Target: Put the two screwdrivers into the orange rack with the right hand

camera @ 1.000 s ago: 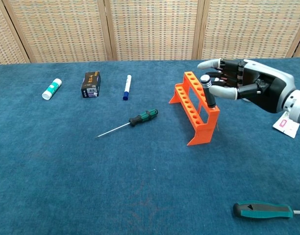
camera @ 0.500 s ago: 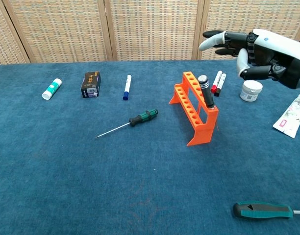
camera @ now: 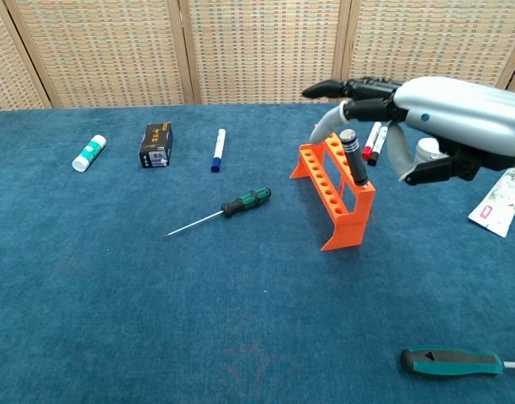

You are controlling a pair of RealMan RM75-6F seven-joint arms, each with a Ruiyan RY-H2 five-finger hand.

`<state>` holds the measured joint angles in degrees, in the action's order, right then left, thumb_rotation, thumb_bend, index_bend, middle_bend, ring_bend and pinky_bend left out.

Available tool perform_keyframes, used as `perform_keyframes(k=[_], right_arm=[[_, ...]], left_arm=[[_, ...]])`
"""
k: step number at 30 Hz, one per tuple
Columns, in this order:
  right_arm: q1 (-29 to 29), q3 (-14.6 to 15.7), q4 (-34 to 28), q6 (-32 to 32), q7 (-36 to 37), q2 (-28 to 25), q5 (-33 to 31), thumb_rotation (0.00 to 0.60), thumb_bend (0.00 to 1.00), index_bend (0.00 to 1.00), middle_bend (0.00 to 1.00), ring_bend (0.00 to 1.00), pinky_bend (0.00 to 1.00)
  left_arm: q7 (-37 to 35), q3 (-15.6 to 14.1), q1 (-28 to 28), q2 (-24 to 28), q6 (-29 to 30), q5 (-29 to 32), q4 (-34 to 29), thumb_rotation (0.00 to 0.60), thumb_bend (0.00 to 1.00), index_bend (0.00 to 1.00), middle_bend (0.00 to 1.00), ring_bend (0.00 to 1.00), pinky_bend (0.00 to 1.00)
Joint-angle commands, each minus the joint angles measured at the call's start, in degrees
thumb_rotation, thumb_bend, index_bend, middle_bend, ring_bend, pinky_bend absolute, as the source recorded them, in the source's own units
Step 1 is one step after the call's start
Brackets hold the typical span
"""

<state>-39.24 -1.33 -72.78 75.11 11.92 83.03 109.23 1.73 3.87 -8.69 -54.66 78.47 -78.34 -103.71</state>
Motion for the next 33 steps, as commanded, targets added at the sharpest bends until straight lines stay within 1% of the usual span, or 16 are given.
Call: perform_keyframes(k=[1, 4, 12, 21, 24, 28, 33], right_arm=[[-0.8, 0.2, -1.3, -1.7, -3.0, -0.4, -0.4, 0.6, 1.0, 0.21, 0.0, 0.0, 0.01], [-1.3, -0.1, -1.9, -3.0, -6.0, -0.7, -1.0, 0.6, 1.0, 0.21, 0.0, 0.0, 0.01], [-2.3, -0.3, -4.4, -7.7, -12.6, -1.8, -3.5, 0.6, 1.0, 0.23, 0.08, 0.0, 0.01], [-2.8, -1.2, -5.8, -8.7, -17.1, -2.6, -5.0, 0.6, 1.0, 0.24, 0.09, 0.0, 0.01], [-2.9, -1.3, -5.8, -8.7, -18.5, -2.8, -5.2, 0.6, 1.0, 0.27, 0.13, 0.0, 0.02], [-2.9, -1.2, -5.1, -8.1, -19.4, -2.8, -5.0, 0.6, 1.0, 0.32, 0.18, 0.03, 0.04], [-2.8, -0.9, -4.7, -7.9, -19.6, -3.0, -5.3, 0.6, 1.0, 0.33, 0.2, 0.05, 0.05]], left_arm=[[-0.2, 0.0, 0.1, 0.1, 0.1, -0.1, 0.0, 0.6, 0.0, 0.0, 0.0, 0.0, 0.0], [-0.4, 0.0, 0.1, 0.1, 0.1, -0.1, 0.1, 0.6, 0.0, 0.0, 0.0, 0.0, 0.0], [-0.6, -0.1, 0.1, 0.2, 0.1, -0.3, 0.1, 0.6, 0.0, 0.0, 0.0, 0.0, 0.0], [-0.6, -0.1, 0.0, 0.1, -0.2, -0.3, 0.1, 0.6, 0.0, 0.0, 0.0, 0.0, 0.0], [-0.6, -0.1, 0.1, 0.2, 0.0, -0.4, 0.1, 0.6, 0.0, 0.0, 0.0, 0.0, 0.0], [-0.6, 0.0, 0.1, 0.2, 0.0, -0.3, 0.1, 0.6, 0.0, 0.0, 0.0, 0.0, 0.0], [-0.6, -0.1, 0.1, 0.1, 0.0, -0.4, 0.1, 0.6, 0.0, 0.0, 0.0, 0.0, 0.0]])
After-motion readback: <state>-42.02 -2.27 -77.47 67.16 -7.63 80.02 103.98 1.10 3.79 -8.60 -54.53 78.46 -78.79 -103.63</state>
